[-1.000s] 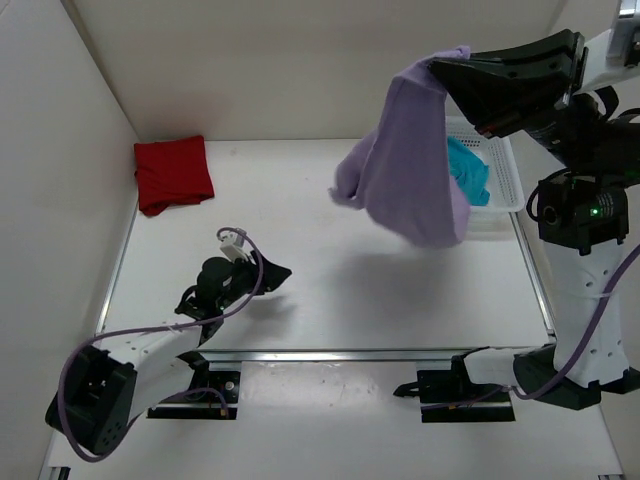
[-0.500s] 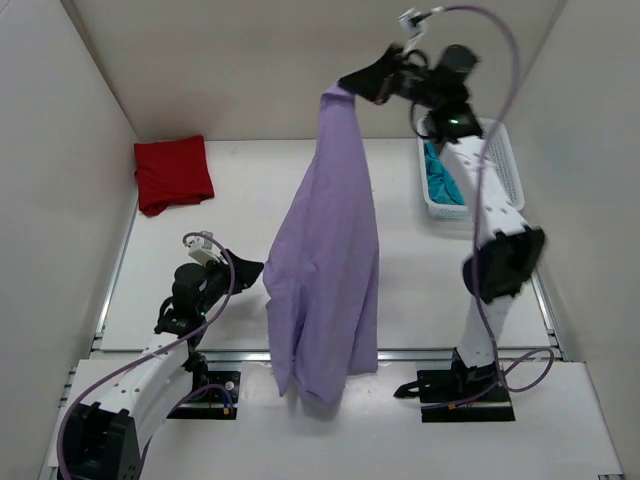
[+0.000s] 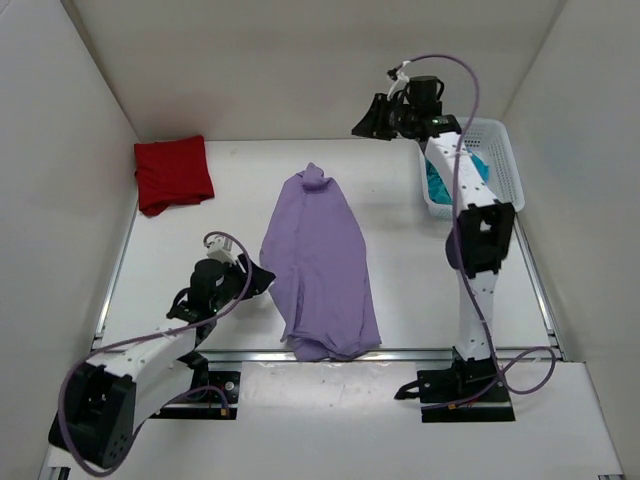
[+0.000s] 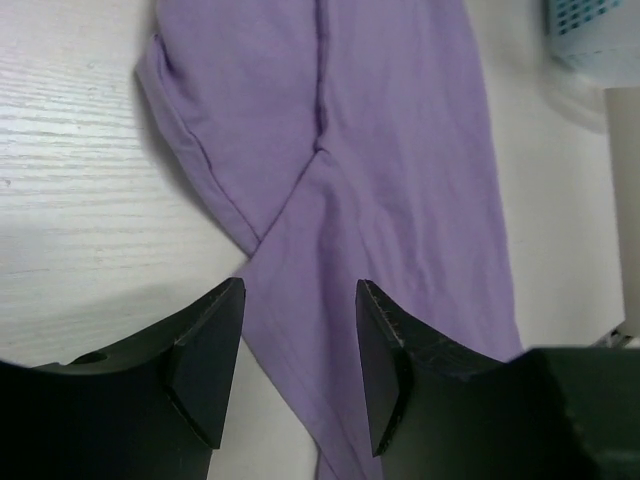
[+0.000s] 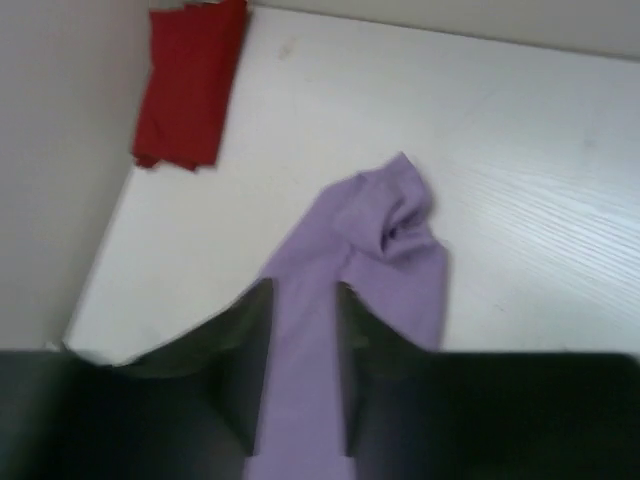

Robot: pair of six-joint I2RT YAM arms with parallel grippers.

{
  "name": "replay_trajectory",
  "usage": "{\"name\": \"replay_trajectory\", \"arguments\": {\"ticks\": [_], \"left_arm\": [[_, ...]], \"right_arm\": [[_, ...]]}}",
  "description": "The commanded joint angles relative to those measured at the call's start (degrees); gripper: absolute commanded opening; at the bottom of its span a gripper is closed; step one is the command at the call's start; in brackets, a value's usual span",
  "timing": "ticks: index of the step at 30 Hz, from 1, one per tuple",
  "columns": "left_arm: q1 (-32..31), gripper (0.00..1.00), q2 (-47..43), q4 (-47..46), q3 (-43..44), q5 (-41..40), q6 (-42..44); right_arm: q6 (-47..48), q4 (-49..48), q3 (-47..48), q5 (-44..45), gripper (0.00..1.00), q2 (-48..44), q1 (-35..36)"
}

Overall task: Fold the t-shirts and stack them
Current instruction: Move the tshirt to the center of the board

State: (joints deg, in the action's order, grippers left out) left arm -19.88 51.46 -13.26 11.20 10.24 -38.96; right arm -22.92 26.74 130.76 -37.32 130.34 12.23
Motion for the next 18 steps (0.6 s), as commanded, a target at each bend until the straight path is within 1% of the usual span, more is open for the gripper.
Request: {"name": "replay_trajectory", "arguments": {"ticks": [1, 2, 3, 4, 5, 6, 7, 8, 9, 10, 11, 13, 16, 17, 18], "left_arm": [[-0.77, 0.59, 6.08, -2.11, 4.43, -3.47, 1.26], [-0.78, 0.59, 8.46, -2.82, 5.23, -3.04, 1.6], [-0.69, 0.59, 9.61, -2.83, 6.45, -3.99, 1.26], [-0.77, 0.59, 11.62, -2.74, 8.38, -5.04, 2.04], [-0.51, 0.6, 12.25, -2.3, 9.96, -5.75, 2.65], [-0.08, 0.62, 13.56, -2.3, 10.68, -7.58, 2.75], [0.28, 0.63, 14.97, -2.3, 11.47, -8.04, 2.75], [1.41, 0.66, 16.03, -3.61, 12.34, -7.17, 2.05], [1.68, 0.69, 16.82, -4.31, 12.35, -6.82, 1.18], [2.47, 0.71, 18.48, -5.1, 13.05, -6.73, 1.17], [2.91, 0.72, 20.85, -4.42, 14.45, -6.72, 1.25], [4.75, 0.74, 24.36, -4.67, 16.91, -6.2, 1.34], [6.52, 0.74, 29.12, -6.25, 18.06, -3.83, 0.73], [6.43, 0.74, 30.79, -6.43, 18.59, -3.74, 0.81], [6.26, 0.74, 32.63, -6.69, 19.29, -3.65, 0.82]], "right_arm": [[10.42, 7.45, -10.96, 7.94, 0.16, -17.19, 6.29], [10.61, 3.01, -23.49, 12.66, 0.08, -22.88, 9.54], [10.53, -0.43, -30.06, 15.15, 0.03, -26.25, 11.05], [9.31, -7.6, -43.18, 19.87, 0.01, -32.28, 13.93], [7.73, -13.93, -54.27, 21.83, 0.01, -37.22, 15.44], [6.41, -16.17, -58.99, 21.68, 0.0, -38.92, 15.8], [3.0, -19.59, -67.13, 20.46, 0.0, -41.9, 15.11], [0.96, -21.8, -72.96, 19.05, 0.1, -44.45, 14.06], [-0.01, -21.82, -75.45, 19.74, 0.16, -45.78, 14.75], [-0.11, -21.99, -79.74, 20.87, 0.29, -48.14, 14.67], [0.15, -22.0, -83.26, 21.58, 0.39, -49.73, 15.19], [-0.81, -21.73, -89.59, 22.9, 0.49, -54.12, 16.68], [-1.51, -21.2, -94.27, 25.71, 0.55, -56.77, 17.74], [-2.21, -21.9, -96.81, 25.2, 0.56, -57.48, 17.22], [-3.09, -23.47, -99.53, 22.32, 0.56, -57.22, 16.17]]}}
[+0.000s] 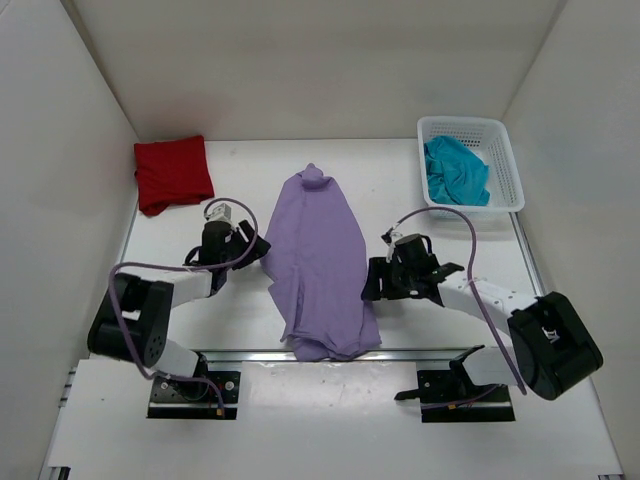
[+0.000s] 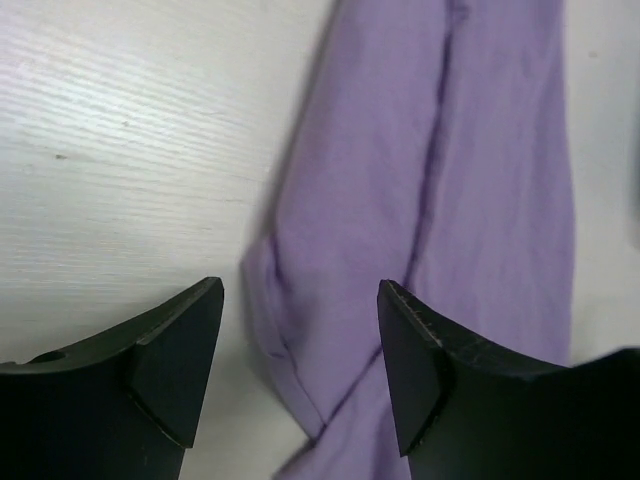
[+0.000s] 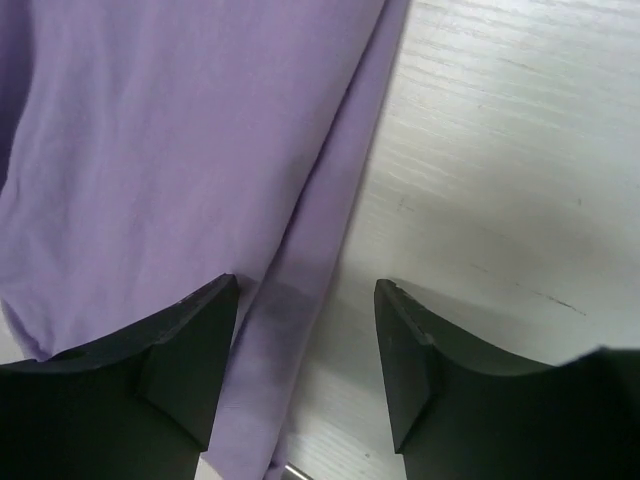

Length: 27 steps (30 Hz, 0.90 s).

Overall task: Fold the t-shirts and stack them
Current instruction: Move the tshirt to the center of the board, then flatten out the tshirt

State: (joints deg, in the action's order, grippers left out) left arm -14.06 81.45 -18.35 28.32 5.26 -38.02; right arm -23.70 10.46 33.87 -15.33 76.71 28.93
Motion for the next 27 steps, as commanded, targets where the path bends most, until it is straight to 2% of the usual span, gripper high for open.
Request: {"name": "replay_trajectory", "arguments": {"ticks": [1, 3, 4, 5, 6, 8, 10, 13, 18, 20, 23, 24, 27], "left_arm": [[0.35, 0.72, 4.66, -1.52, 3.4, 1.6, -0.04], [0.35, 0.66, 7.4, -3.35, 3.85, 4.13, -0.91], [0.18, 0.61, 8.63, -5.62, 3.94, 4.76, -1.35], [0.09, 0.53, 9.6, -6.69, 4.2, 5.46, -1.88], [0.09, 0.46, 10.74, -7.05, 4.81, 6.68, -2.67], [0.09, 0.24, 11.8, -9.59, 5.08, 8.45, -4.07], [0.09, 0.14, 8.75, -9.43, 4.99, 7.85, -5.31], [-0.35, 0.0, -1.69, -4.18, 4.9, 3.2, -2.94], [2.29, 0.0, -19.38, 7.34, 4.46, 1.43, -0.4], [0.8, 0.0, -25.52, 11.99, 4.47, -1.37, 1.19], [-3.06, 0.08, -30.11, 16.06, 1.32, -3.4, 2.08], [-2.9, 0.09, -30.47, 16.5, -1.31, -3.76, 1.38], [-0.53, 0.1, -30.92, 13.7, -7.11, -3.14, 0.05]], "right_arm": [[-3.18, -8.69, -4.49, -1.78, 0.55, -3.49, -1.15], [-4.15, -11.58, -7.05, -4.43, 0.53, -3.41, -1.16], [-5.2, -14.3, -8.45, -7.31, 0.45, -3.23, -1.42], [-5.65, -15.54, -8.73, -8.21, 0.4, -3.23, -1.5], [-6.61, -17.47, -9.17, -10.83, 0.3, -2.62, -1.77], [-7.67, -19.33, -8.74, -12.35, 0.1, -1.48, -2.82], [-7.23, -21.35, -6.55, -14.46, 0.0, 0.28, -5.01], [-5.92, -20.13, -0.41, -13.24, 0.0, 2.29, -6.42], [-3.03, -17.41, 12.34, -11.13, 0.0, 9.15, -9.85], [-0.48, -11.9, 22.94, -7.97, 0.0, 14.76, -10.82], [2.6, -5.56, 36.83, -4.98, 0.0, 22.66, -12.49], [2.87, -3.88, 39.32, -4.54, 0.0, 25.92, -13.45], [3.14, 2.25, 57.38, -4.1, 0.0, 35.14, -15.3]]}}
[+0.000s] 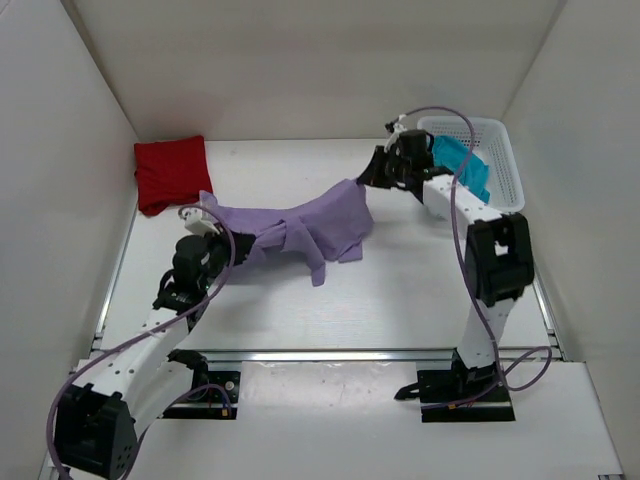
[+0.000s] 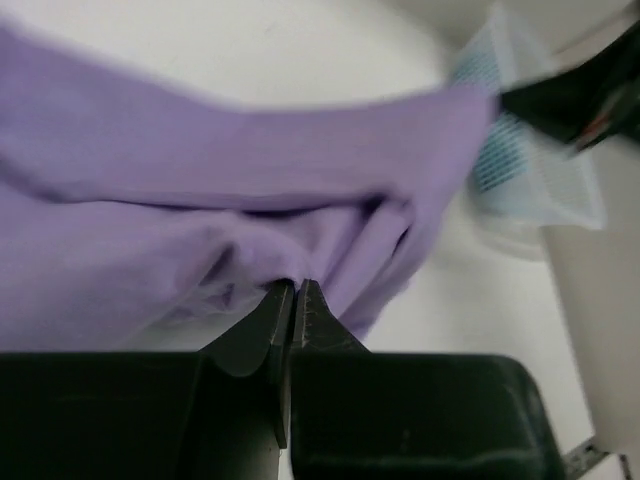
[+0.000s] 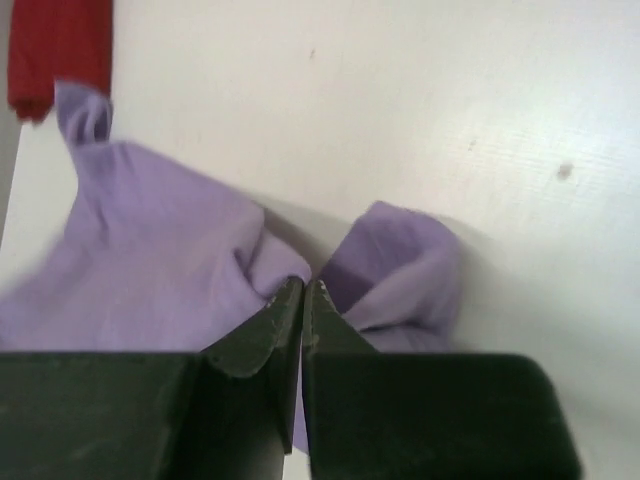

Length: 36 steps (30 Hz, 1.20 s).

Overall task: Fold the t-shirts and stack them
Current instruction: Flatten out the tshirt

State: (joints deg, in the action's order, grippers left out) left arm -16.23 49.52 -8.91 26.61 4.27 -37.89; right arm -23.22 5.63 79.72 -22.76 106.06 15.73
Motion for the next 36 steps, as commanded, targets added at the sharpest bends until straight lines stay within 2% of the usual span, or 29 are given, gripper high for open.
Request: {"name": "replay_trajectory", "arguments": {"ticks": [1, 2, 3, 4, 6, 8, 9, 11, 12, 13, 14, 15, 17, 19, 21, 23, 25, 31, 36], "left_arm": [[1.2, 0.11, 1.89, 3.64, -6.39, -2.69, 0.36], [0.76, 0.11, 3.47, 3.2, -6.13, -3.13, 0.71], [1.2, 0.15, 5.92, 3.28, -5.35, -2.26, 1.32], [1.37, 0.2, 7.68, 3.19, -4.38, -1.9, 1.67], [2.25, 0.26, 9.45, 2.58, -2.89, -1.37, 2.29], [4.18, 0.31, 10.42, 1.44, -0.61, -0.32, 2.38], [4.8, 0.32, 10.6, 1.7, 0.01, -0.23, 2.64], [4.81, 0.36, 10.43, 4.06, 1.6, -0.58, 3.08], [5.06, 0.39, 9.9, 4.33, 1.17, -1.1, 3.0], [4.63, 0.4, 8.33, 4.16, -0.14, -1.2, 2.82], [4.11, 0.42, 5.97, 4.25, -1.98, -1.98, 2.65], [3.58, 0.44, 3.59, 5.29, -3.74, -2.86, 2.73], [4.36, 0.43, -0.1, 7.57, -6.81, -3.57, 3.69], [6.11, 0.41, -3.45, 10.65, -10.24, -2.35, 3.7], [7.78, 0.38, -6.7, 11.01, -13.14, -0.5, 3.0], [6.31, 0.37, -8.2, 10.58, -15.61, 0.65, 1.59], [2.36, 0.38, -7.68, 9.44, -17.2, -1.71, 0.37], [-4.15, 0.43, -1.8, 6.63, -15.99, -7.87, 0.71], [-4.86, 0.46, 3.99, 3.81, -15.54, -10.24, 1.24]], "right_arm": [[3.27, 12.16, 15.25, 3.08, 0.0, 9.48, -2.71], [3.71, 13.95, 21.38, 3.16, 0.05, 10.91, -2.54], [4.84, 17.8, 26.05, 4.21, 0.17, 13.1, -1.85], [6.07, 20.1, 27.4, 5.44, 0.34, 13.29, -1.06], [7.31, 18.03, 22.53, 6.94, 0.43, 9.98, 0.35], [4.87, 8.93, 8.25, 6.16, 0.45, 1.3, 2.37], [3.98, 6.26, 4.25, 6.15, 0.44, -1.01, 2.64], [0.65, -1.81, -9.87, 5.98, 0.32, -9.34, 4.74], [-0.15, -3.33, -12.98, 5.72, 0.29, -10.69, 5.45], [-1.29, -5.17, -18.58, 4.32, 0.16, -12.96, 6.5], [-2.69, -8.23, -23.69, 2.48, 0.08, -14.64, 7.9], [-3.49, -10.0, -27.56, 1.5, 0.05, -15.52, 9.31], [-3.93, -11.25, -32.84, 2.36, 0.07, -17.72, 11.68], [-5.59, -13.96, -37.78, 3.25, 0.2, -20.27, 14.84], [-6.74, -17.47, -43.57, 3.52, 0.29, -21.51, 15.47], [-8.15, -20.29, -45.87, 0.81, 0.34, -20.47, 14.95], [-8.77, -22.23, -46.06, 0.44, 0.38, -18.35, 15.47], [-6.76, -18.21, -41.06, 9.73, 0.38, -12.38, 19.16], [-5.52, -16.0, -38.33, 13.79, 0.37, -9.65, 20.48]]}}
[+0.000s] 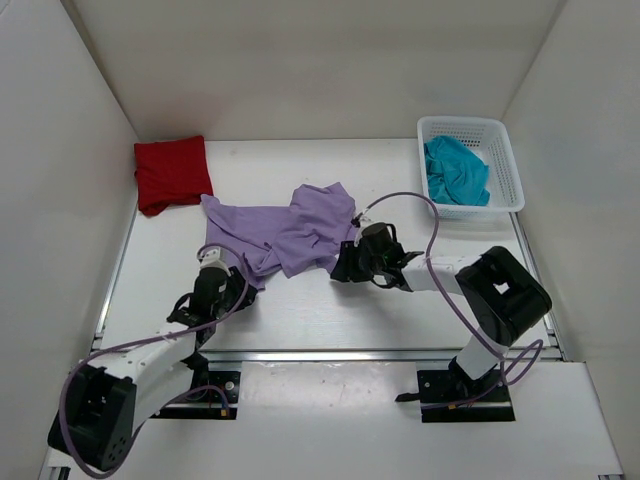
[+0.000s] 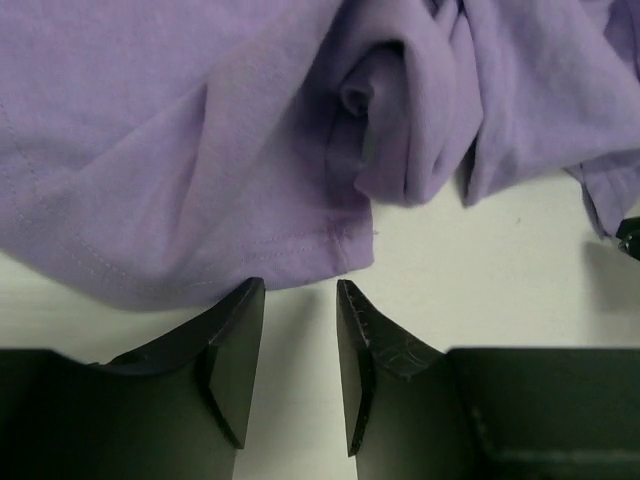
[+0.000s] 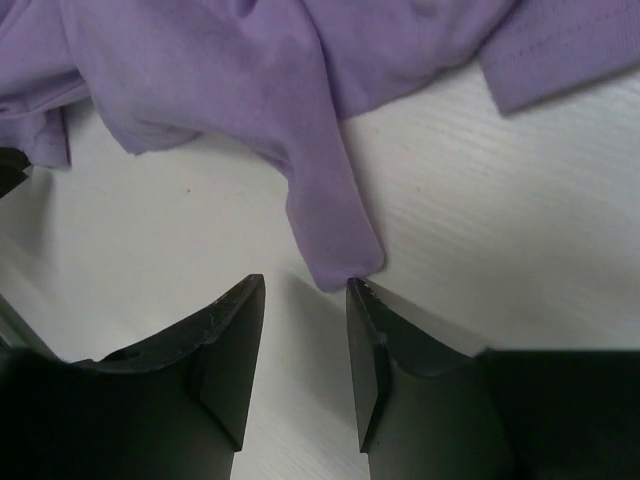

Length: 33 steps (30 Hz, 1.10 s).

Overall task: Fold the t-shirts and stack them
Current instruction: Flatten out the tshirt

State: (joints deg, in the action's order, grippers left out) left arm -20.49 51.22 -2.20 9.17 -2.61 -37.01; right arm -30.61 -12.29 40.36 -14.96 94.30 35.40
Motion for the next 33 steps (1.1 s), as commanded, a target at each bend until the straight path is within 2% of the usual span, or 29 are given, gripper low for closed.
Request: {"name": "replay_trajectory", "arguments": {"ticks": [1, 7, 10, 12, 13, 16, 18, 20, 25, 29, 32, 33], "left_arm": [[-0.34, 0.46, 3.43, -2.81, 2.08, -3.8, 0.45], [2.56, 0.56, 6.6, -4.48, 2.87, -1.18, -1.47], [5.37, 0.58, 10.02, -5.18, 3.4, 2.25, -1.39], [5.11, 0.44, 12.48, -6.67, 3.75, 2.35, -1.92], [5.11, 0.42, 13.89, -7.03, 4.27, 2.44, -1.75], [5.72, 0.15, 16.18, -7.91, 6.37, 3.13, -2.01], [7.91, 0.06, 16.89, -5.73, 9.36, 4.54, -0.44], [9.58, 0.0, 16.46, -2.92, 11.56, 4.55, 1.42], [15.03, 0.0, 12.51, 2.19, 14.03, 3.23, 4.58], [20.47, 0.0, 11.09, 6.58, 17.71, 3.92, 5.02], [20.32, 0.0, 12.32, 10.45, 19.57, 4.81, 6.69], [20.32, 0.0, 13.37, 11.15, 19.48, 7.59, 7.04]], "right_arm": [[2.13, 2.62, 1.47, 6.95, 0.38, 2.55, 1.16], [2.48, 6.04, 4.46, 10.47, 0.26, 5.27, 0.9], [3.36, 6.67, 5.78, 11.44, 0.11, 5.63, 0.47], [3.45, 6.76, 6.22, 11.19, 0.04, 5.54, -0.15], [3.63, 6.67, 5.96, 11.09, 0.01, 5.11, -0.68], [4.24, 6.32, 3.07, 12.14, 0.01, 1.78, -0.68], [4.94, 7.01, 0.52, 13.11, 0.0, -3.4, -1.64], [5.21, 8.16, -4.39, 13.73, 0.01, -8.4, -2.96], [4.86, 15.7, -14.24, 13.29, 0.0, -27.02, -8.06], [3.81, 22.03, -16.97, 13.12, 0.0, -40.37, -10.42], [2.49, 21.71, -19.53, 10.83, 0.0, -45.16, -12.19], [2.22, 21.52, -19.79, 9.53, 0.0, -45.43, -12.46]]}}
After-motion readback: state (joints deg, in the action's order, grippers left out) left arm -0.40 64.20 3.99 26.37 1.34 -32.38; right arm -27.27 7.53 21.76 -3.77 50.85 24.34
